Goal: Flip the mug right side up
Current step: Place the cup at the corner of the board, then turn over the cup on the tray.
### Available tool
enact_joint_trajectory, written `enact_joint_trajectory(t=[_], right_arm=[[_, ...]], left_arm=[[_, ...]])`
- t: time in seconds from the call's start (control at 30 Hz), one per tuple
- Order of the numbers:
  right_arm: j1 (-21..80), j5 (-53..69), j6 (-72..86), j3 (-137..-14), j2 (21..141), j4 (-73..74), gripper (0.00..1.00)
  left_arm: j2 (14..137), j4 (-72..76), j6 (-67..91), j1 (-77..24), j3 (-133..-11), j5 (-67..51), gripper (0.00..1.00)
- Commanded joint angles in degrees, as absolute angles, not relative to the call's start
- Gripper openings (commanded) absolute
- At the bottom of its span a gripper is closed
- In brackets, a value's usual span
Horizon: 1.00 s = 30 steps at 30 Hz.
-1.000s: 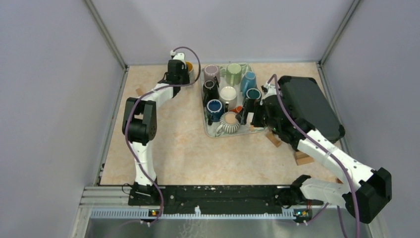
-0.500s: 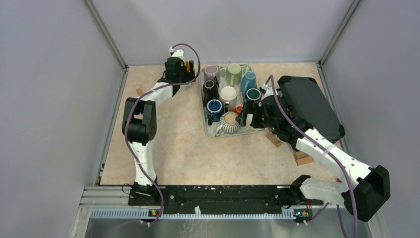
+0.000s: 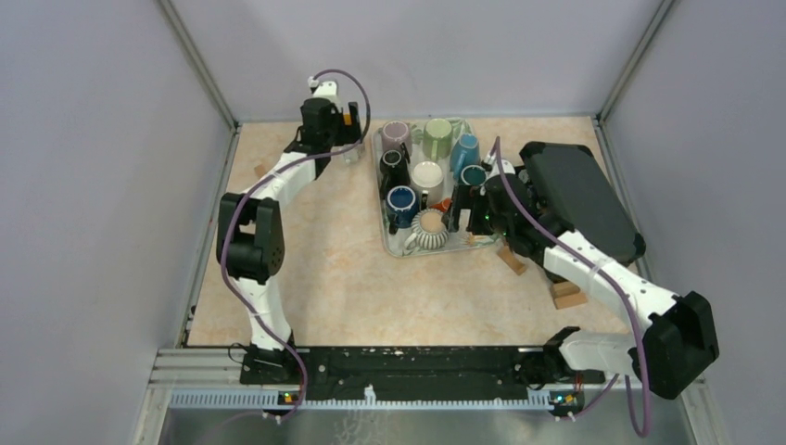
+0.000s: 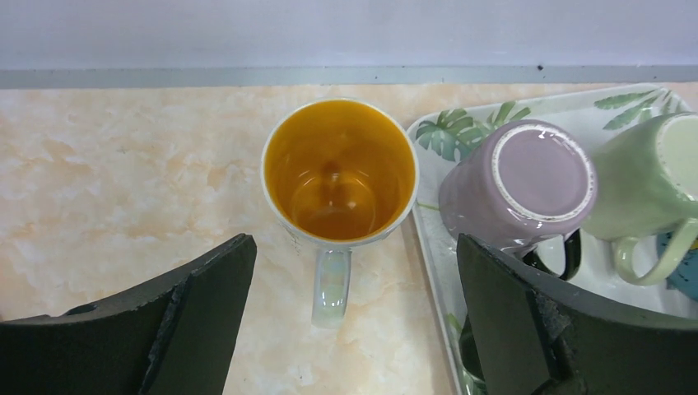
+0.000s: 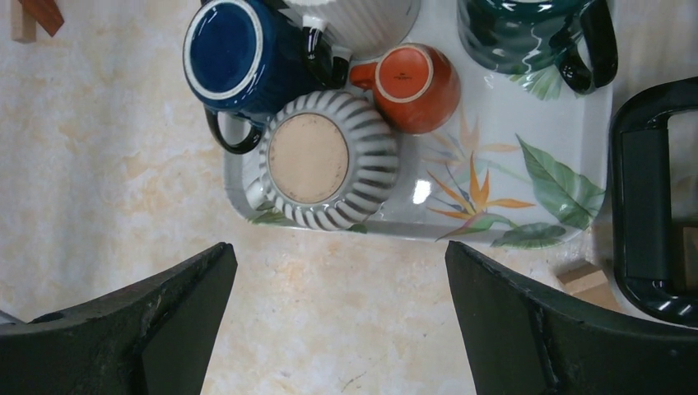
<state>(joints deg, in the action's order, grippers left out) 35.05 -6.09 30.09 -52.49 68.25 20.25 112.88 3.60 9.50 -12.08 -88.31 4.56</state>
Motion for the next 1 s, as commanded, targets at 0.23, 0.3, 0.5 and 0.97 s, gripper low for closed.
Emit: enact_joint_trajectory(t=[0.23,0.3,0.5,0.97], right_arm=[[25.16,-3.59,25.38,-54.69,73.95,9.64,0.99],[23.58,-3.69,23.75,-54.79,75.31,7.07,0.99],[20.01,-3.02,18.58,-54.66,79.96,-2.05,0.99],[19.44,-1.2,6.35,-56.74,91.3,-7.91,0.99]], left_arm=[[102.27,1.36,15.62,-12.22,-85.02,-2.56,0.98],[99.89,0.28,17.43,-12.87,-83.8,-3.89,0.98],[92.01,-2.93,21.38,-16.47,-77.94,-9.11,0.98],[76.76,-6.3,20.27,-20.6,-69.79,-16.48,0.98]])
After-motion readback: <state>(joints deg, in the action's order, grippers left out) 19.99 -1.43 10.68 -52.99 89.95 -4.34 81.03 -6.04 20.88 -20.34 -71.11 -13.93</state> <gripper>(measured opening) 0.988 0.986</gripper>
